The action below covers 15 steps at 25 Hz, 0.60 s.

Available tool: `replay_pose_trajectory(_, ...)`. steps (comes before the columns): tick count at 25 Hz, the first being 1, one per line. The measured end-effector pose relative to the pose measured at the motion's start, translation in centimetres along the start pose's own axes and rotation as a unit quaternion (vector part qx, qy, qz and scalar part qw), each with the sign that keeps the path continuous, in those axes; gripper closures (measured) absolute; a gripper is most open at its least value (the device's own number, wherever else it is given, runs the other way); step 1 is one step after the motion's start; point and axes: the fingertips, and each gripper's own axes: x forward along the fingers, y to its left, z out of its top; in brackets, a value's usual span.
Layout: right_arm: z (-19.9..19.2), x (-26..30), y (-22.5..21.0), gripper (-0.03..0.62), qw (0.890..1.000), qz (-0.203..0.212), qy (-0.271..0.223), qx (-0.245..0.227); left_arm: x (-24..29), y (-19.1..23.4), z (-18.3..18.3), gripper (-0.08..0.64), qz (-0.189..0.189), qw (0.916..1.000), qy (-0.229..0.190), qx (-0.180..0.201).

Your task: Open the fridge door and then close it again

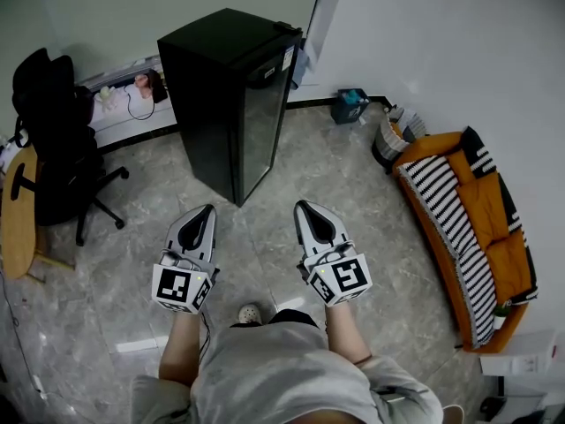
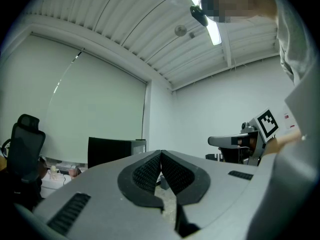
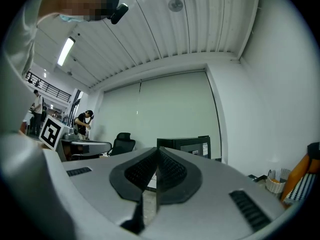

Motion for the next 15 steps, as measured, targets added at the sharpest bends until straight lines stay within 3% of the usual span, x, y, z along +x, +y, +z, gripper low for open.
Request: replay_pose_trajectory(15,-1.8,1.9,-2.6,0.569,1.0,-0.014,0.017,0.005,3.4,1.1,-1.8,0.545,-0.008,0.9997,0.017,-0.017)
